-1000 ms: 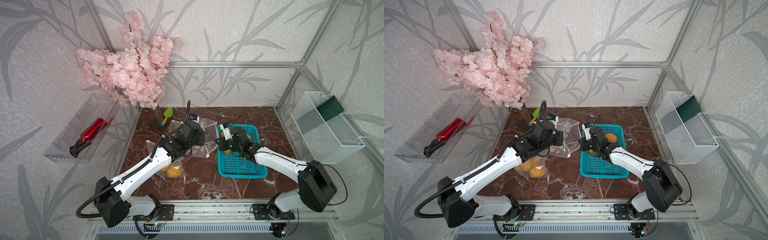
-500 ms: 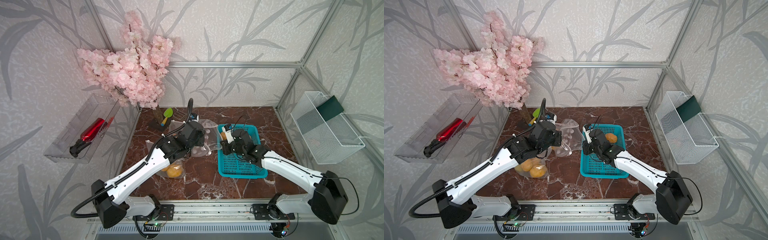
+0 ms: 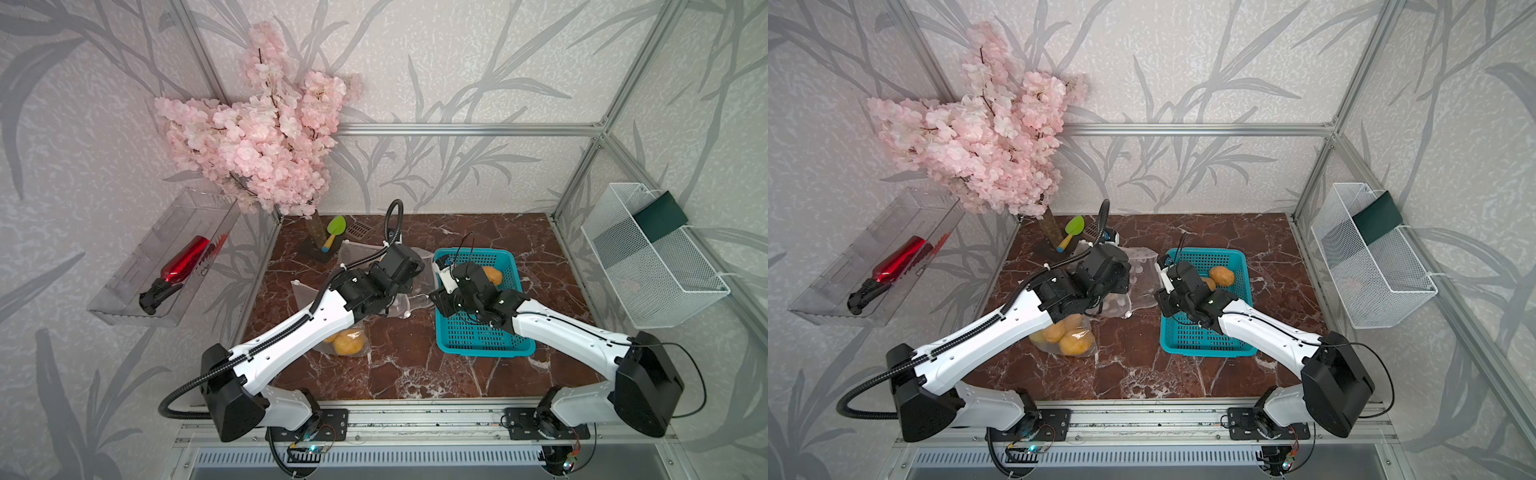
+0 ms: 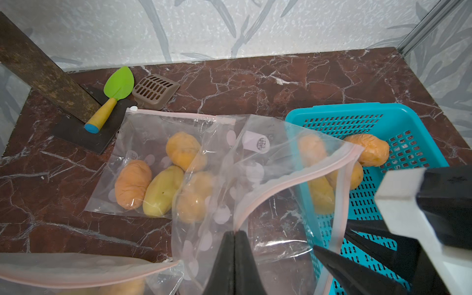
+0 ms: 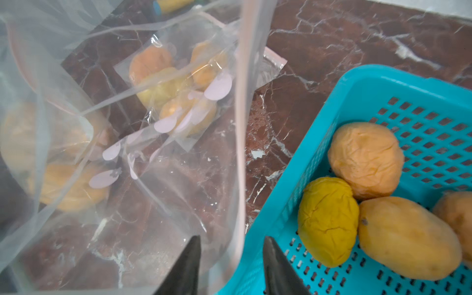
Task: Put the potatoes into a zipper bag and zip it
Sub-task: Open the zipper of the food storage bag, then pick up the potato from the basket.
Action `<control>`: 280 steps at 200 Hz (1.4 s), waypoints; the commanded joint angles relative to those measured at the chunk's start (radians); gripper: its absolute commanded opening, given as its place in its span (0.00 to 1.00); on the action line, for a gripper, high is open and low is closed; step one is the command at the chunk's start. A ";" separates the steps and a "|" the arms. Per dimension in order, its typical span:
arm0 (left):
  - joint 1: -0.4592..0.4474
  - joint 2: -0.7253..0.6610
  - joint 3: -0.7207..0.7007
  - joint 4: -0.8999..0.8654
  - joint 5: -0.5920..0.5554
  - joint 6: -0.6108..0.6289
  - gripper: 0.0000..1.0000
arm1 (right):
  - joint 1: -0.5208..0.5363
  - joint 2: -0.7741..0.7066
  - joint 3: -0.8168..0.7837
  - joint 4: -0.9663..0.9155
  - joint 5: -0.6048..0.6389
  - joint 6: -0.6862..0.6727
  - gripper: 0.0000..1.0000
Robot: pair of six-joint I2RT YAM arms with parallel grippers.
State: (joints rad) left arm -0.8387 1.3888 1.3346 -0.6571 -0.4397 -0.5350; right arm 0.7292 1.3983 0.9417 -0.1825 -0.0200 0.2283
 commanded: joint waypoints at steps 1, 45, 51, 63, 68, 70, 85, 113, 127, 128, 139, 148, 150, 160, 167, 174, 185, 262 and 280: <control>0.001 0.016 0.026 0.018 -0.007 0.002 0.00 | -0.031 -0.020 0.000 0.070 -0.099 0.019 0.56; 0.002 0.087 0.082 0.003 0.008 0.012 0.00 | -0.043 -0.133 -0.062 0.102 -0.079 0.037 0.79; 0.003 0.093 0.083 0.006 0.008 0.014 0.00 | -0.048 -0.149 -0.073 0.106 -0.077 0.042 0.81; 0.006 0.106 0.086 0.013 0.011 0.013 0.00 | -0.057 -0.176 -0.099 0.108 -0.073 0.050 0.86; 0.006 0.111 0.090 0.013 0.013 0.013 0.00 | -0.061 -0.187 -0.109 0.109 -0.071 0.052 0.87; 0.006 0.113 0.091 0.014 0.012 0.012 0.00 | -0.062 -0.192 -0.113 0.110 -0.071 0.054 0.88; 0.010 0.127 0.102 0.012 0.014 0.017 0.00 | -0.072 -0.225 -0.146 0.113 -0.066 0.063 0.91; 0.016 0.153 0.128 0.005 0.013 0.023 0.00 | -0.091 -0.296 -0.204 0.097 -0.041 0.074 0.95; 0.016 0.160 0.136 0.002 0.017 0.027 0.00 | -0.105 -0.322 -0.232 0.094 -0.023 0.074 0.95; 0.016 0.159 0.136 0.001 0.018 0.029 0.00 | -0.106 -0.323 -0.233 0.093 -0.021 0.074 0.95; 0.017 0.159 0.137 0.005 0.025 0.030 0.00 | -0.122 -0.319 -0.245 0.087 -0.007 0.078 0.95; 0.018 0.159 0.134 0.012 0.033 0.032 0.00 | -0.141 -0.300 -0.254 0.086 -0.009 0.087 0.95; 0.018 0.159 0.135 0.012 0.034 0.032 0.00 | -0.145 -0.295 -0.256 0.087 -0.011 0.089 0.95; 0.018 0.158 0.135 0.012 0.043 0.032 0.00 | -0.167 -0.257 -0.266 0.103 -0.032 0.099 0.94; 0.018 0.159 0.134 0.012 0.049 0.032 0.00 | -0.179 -0.225 -0.270 0.114 -0.048 0.108 0.93; 0.018 0.159 0.133 0.012 0.052 0.033 0.00 | -0.188 -0.190 -0.271 0.127 -0.062 0.113 0.92; 0.018 0.158 0.131 0.015 0.054 0.034 0.00 | -0.194 -0.129 -0.259 0.141 -0.075 0.114 0.91; 0.018 0.140 0.110 0.038 0.113 0.052 0.00 | -0.200 0.203 -0.095 0.128 -0.061 0.105 0.90; 0.018 0.131 0.098 0.051 0.134 0.057 0.00 | -0.200 0.242 -0.064 0.122 -0.041 0.101 0.89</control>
State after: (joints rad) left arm -0.8234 1.5486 1.4406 -0.6312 -0.3351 -0.4965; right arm 0.5293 1.5986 0.8215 -0.0544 -0.0856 0.3325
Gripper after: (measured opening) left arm 0.048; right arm 0.899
